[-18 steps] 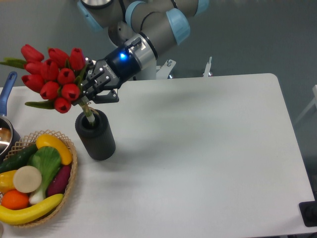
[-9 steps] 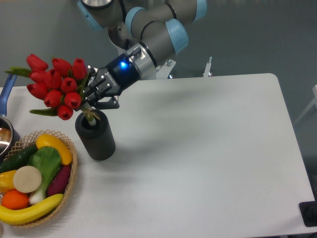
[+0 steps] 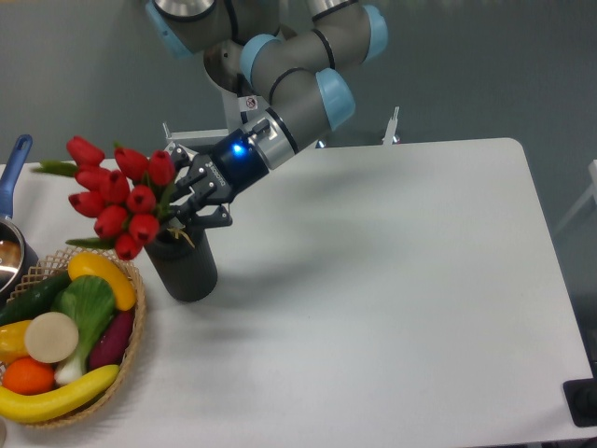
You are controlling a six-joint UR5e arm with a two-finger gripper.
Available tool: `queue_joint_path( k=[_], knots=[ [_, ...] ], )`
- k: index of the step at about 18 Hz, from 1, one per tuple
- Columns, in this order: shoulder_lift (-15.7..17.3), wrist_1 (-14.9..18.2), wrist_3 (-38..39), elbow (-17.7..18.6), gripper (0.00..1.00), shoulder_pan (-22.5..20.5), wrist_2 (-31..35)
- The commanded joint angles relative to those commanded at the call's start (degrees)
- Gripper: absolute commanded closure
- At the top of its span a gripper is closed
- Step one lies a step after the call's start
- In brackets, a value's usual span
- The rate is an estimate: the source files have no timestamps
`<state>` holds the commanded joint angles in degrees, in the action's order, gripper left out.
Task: Insert the flowers into the vase
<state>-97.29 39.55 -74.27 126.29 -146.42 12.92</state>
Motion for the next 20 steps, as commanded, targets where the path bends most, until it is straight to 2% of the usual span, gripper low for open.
queue_joint_path(
  k=[1,4,6,13,17,20],
  knots=[
    [0.1,0.0,-0.1,0.5,0.32,-0.3,0.1],
    [0.3,0.0,0.0,1.5,0.08,-0.8,0.1],
    [0.8,0.0,0.0,2.1,0.01,-1.4,0.1],
    [3.4,0.1,0.2,2.6,0.0,-5.4,0.0],
    [6.9,0.2,0.3,3.1,0.0,-11.3,0.1],
    [8.0,0.2,0.3,2.6,0.0,-17.0,0.1]
  ],
)
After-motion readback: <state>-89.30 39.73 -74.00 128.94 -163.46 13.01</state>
